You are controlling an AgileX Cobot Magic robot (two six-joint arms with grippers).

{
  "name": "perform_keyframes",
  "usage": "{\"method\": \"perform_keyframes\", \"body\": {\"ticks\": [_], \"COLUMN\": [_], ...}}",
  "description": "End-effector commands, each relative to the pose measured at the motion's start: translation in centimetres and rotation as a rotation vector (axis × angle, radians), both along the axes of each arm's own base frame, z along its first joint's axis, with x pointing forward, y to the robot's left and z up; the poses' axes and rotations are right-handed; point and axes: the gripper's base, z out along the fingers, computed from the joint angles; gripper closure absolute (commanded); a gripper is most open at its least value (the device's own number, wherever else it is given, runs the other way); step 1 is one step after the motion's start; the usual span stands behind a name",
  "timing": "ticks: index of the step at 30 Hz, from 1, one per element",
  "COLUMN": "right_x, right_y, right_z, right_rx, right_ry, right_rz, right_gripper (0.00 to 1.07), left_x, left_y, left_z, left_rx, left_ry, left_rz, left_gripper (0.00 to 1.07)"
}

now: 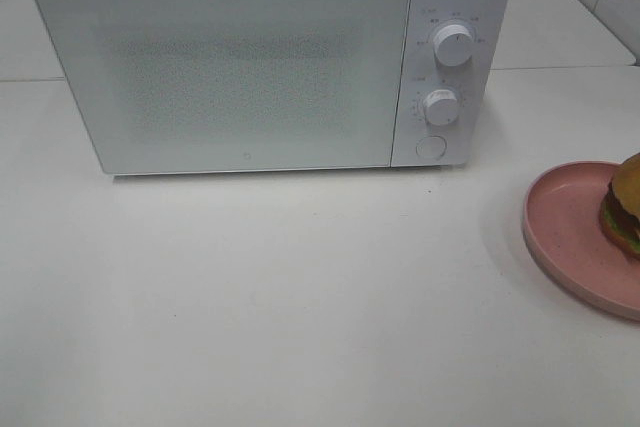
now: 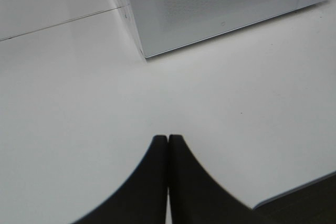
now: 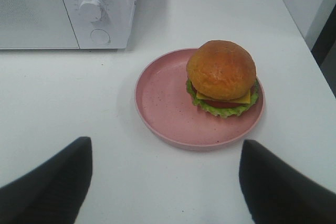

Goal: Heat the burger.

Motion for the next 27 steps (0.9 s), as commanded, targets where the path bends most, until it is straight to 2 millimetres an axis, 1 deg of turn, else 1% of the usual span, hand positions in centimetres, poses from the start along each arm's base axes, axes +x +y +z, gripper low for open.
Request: {"method": "perform_keyframes", "body": {"ticks": [1,6,27], "right_x": [-0.34,-0.34,-0.34], "right_y": [-0.01,-0.01,-0.01], "right_z": [0.03,0.03,0.03], "right_rx": [-0.010,-0.010,-0.010], "right_ry": [-0.039,-0.039,-0.039], "right_rz": [-0.006,-0.006,-0.006], "right_gripper": [0.35,0.35,0.35], "left_x": [-0.26,-0.21,-0.21], "left_y": [-0.09,-0.14,-0.14], "left_z": [0.09,0.09,0.09], "left_rx": [-0.010,-0.009,-0.009], "left_ry": [-0.032,-0.033,-0.033], "left_rz": [0.066,0.116,0.117], "left_gripper": [1.06,1.06,1.06]}}
